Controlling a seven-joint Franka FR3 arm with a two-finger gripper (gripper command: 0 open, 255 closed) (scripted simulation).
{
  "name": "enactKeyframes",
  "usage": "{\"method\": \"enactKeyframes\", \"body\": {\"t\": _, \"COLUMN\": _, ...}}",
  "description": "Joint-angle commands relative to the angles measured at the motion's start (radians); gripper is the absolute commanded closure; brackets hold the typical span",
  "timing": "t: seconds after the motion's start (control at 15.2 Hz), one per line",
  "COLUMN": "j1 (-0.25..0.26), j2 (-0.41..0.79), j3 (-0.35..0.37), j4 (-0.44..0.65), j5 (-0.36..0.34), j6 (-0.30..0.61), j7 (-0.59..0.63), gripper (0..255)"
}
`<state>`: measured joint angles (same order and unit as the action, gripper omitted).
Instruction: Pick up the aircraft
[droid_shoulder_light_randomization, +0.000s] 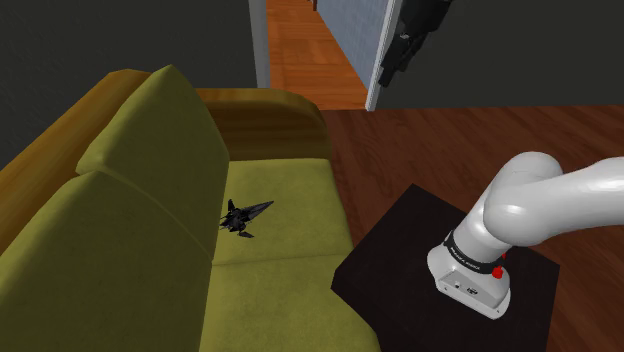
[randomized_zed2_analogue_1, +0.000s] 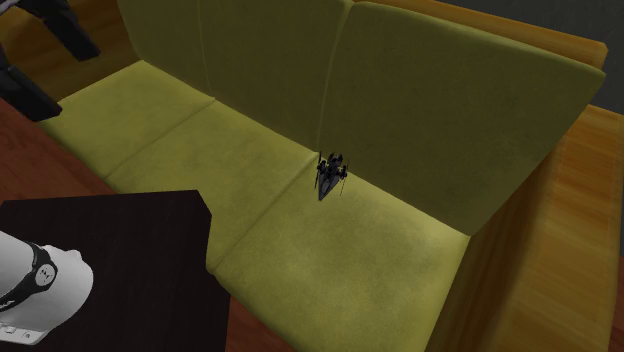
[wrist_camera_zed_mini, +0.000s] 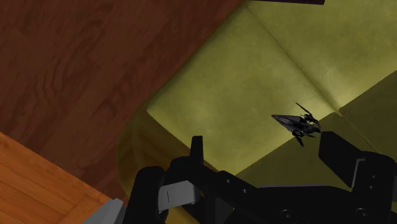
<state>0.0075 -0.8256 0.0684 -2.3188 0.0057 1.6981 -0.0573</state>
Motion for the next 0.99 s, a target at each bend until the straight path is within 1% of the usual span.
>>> {"method": "enactKeyframes", "body": {"t": 0.0, "j1": 0.000, "j2": 0.000, "j3": 0.000, "j4": 0.000, "j5": 0.000, "j6": 0.000, "j7": 0.000, "gripper": 0}}
{"method": "enactKeyframes", "body": {"t": 0.46, "j1": 0.038, "j2": 0.199, "j3": 0.027, "j4": -0.029, "j5": -0.010, "j6": 0.187, "j7": -0.066, "gripper": 0}}
{"method": "enactKeyframes", "body": {"t": 0.92, "j1": 0.066, "j2": 0.429, "j3": 0.061, "j4": -0.007, "j5": -0.034, "j6": 0.353, "j7": -0.121, "gripper": 0}}
